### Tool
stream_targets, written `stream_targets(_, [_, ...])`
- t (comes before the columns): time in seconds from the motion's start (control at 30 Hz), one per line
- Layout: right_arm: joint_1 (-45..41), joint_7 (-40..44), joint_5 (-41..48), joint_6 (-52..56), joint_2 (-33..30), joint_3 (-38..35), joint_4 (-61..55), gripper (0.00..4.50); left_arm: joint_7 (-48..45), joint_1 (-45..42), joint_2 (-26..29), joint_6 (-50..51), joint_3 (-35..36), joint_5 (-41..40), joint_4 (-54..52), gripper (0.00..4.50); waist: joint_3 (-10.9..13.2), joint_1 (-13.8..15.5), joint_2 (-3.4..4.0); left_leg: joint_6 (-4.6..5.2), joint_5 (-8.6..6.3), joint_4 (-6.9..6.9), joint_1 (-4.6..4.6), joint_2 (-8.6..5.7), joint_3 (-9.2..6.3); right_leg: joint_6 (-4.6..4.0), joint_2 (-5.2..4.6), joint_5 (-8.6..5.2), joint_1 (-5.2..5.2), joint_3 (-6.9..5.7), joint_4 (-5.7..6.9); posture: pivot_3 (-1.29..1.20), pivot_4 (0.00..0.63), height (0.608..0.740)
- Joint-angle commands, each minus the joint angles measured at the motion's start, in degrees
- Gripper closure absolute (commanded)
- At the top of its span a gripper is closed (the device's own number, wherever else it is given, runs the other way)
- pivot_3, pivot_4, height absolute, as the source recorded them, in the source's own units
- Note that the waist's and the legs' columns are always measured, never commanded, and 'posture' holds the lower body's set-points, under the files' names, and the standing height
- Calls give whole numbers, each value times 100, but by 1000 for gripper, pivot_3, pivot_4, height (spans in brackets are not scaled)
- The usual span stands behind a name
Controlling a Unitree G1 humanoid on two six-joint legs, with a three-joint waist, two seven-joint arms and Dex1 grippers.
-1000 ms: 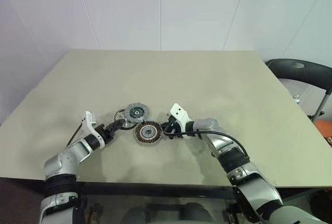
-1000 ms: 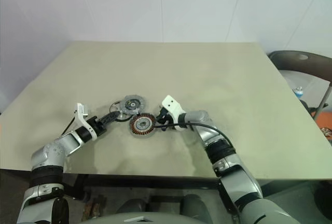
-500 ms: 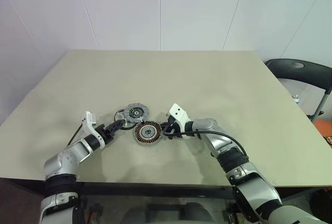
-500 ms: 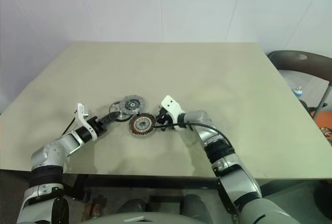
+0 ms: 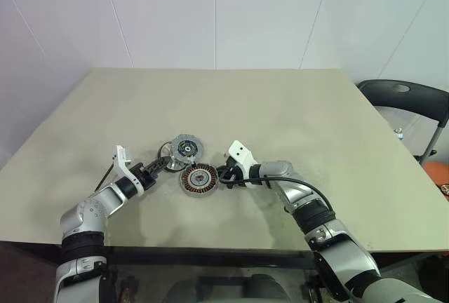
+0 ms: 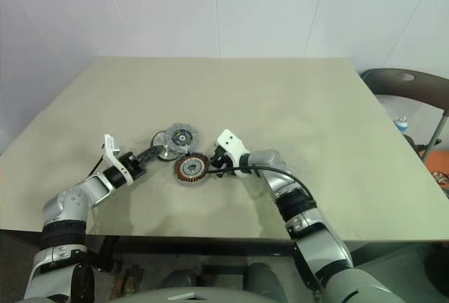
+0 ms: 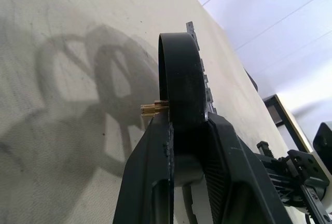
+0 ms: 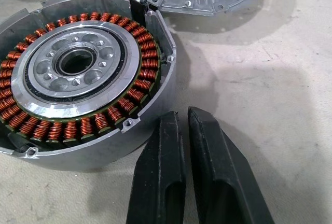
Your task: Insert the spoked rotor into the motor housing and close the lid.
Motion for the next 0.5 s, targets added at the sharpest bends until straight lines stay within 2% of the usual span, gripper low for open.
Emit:
stream_targets(0.03, [-130, -32, -20, -59, 49, -28, 55, 4173, 196, -41, 89, -32, 118, 60, 44, 4009, 0, -1, 0, 0, 0, 0, 0, 0, 0, 0, 0, 0, 0, 0, 0, 0, 0, 740])
stream_targets(0.5, [-221, -17, -101, -163, 1, -5, 215, 4173, 208, -180, 784, 4, 406, -85, -50, 4009, 1, 0, 0, -1, 1, -1, -1, 2, -1, 0, 4, 0, -4, 1, 0, 0, 0, 740])
